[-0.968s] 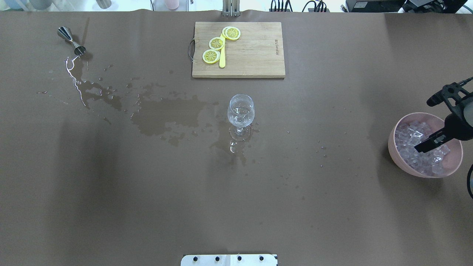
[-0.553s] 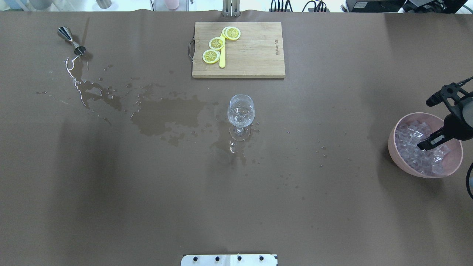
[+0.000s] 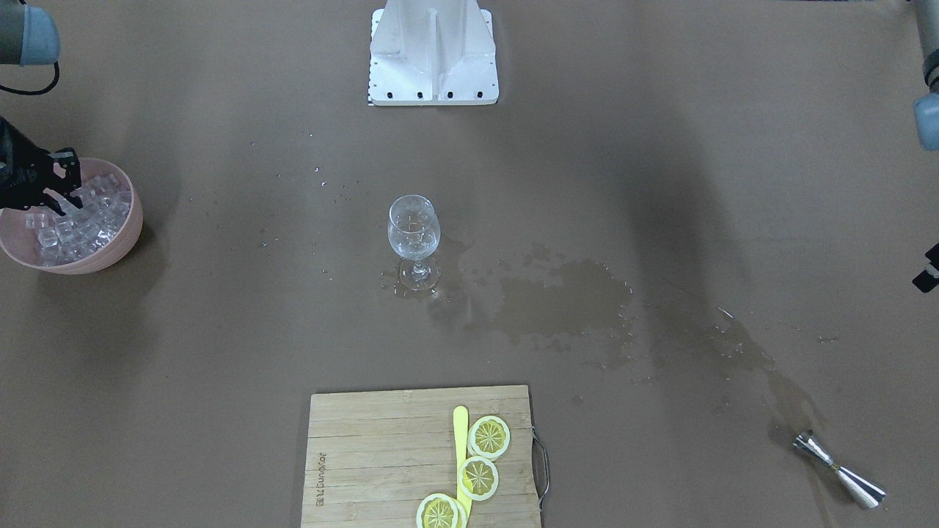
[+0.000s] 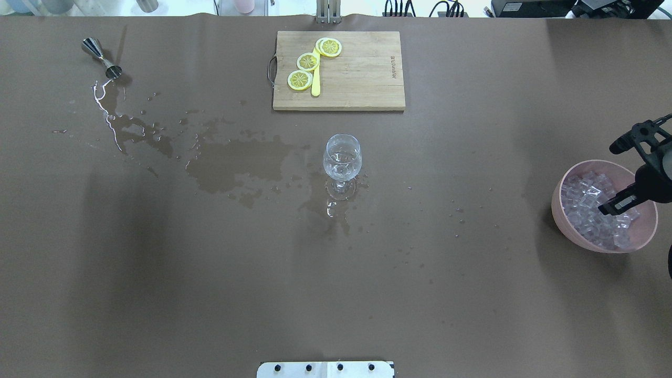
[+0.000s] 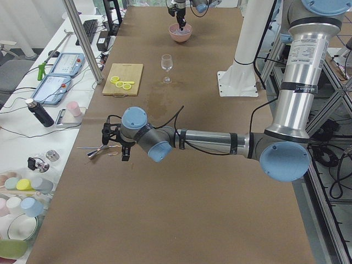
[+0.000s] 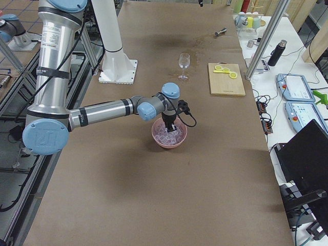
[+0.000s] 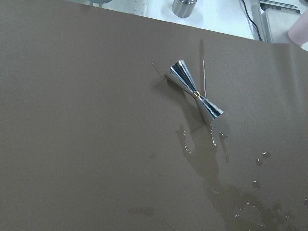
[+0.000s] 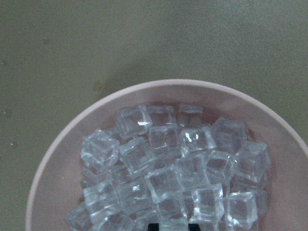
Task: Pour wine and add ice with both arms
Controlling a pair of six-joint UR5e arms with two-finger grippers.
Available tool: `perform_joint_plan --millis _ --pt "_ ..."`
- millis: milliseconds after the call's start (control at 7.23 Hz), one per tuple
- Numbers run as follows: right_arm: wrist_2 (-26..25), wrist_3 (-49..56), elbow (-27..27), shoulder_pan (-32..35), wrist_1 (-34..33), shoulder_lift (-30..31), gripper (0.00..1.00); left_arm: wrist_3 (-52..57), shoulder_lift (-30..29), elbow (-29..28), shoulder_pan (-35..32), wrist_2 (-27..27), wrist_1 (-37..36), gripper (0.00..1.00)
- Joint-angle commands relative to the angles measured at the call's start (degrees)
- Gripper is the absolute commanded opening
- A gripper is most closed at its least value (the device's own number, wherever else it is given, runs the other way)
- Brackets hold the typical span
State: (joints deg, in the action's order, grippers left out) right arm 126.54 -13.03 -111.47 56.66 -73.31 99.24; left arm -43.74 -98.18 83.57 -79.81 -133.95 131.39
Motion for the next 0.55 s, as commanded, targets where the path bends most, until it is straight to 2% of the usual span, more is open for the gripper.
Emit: perform_joint_plan --millis 0,138,276,415 --pt "0.99 -0.59 -5.23 0.72 -8.90 -6.20 0.00 0.06 0.10 0.02 -0.09 0.00 0.27 0.98" --pt "1.43 -1.37 -6.46 0.99 -16.79 -14.17 0.00 0.06 0.79 0.10 -0.17 -0.17 1.92 0.98" --pt "1.43 -7.73 -6.22 0.91 -22.35 -22.86 0.00 0.15 2.71 0.19 -0.26 -0.44 4.12 0.98" --pt "1.35 -13.80 -5.95 -0.92 -25.02 -28.87 0.00 3.80 5.17 1.24 -0.35 -0.35 4.22 0.98"
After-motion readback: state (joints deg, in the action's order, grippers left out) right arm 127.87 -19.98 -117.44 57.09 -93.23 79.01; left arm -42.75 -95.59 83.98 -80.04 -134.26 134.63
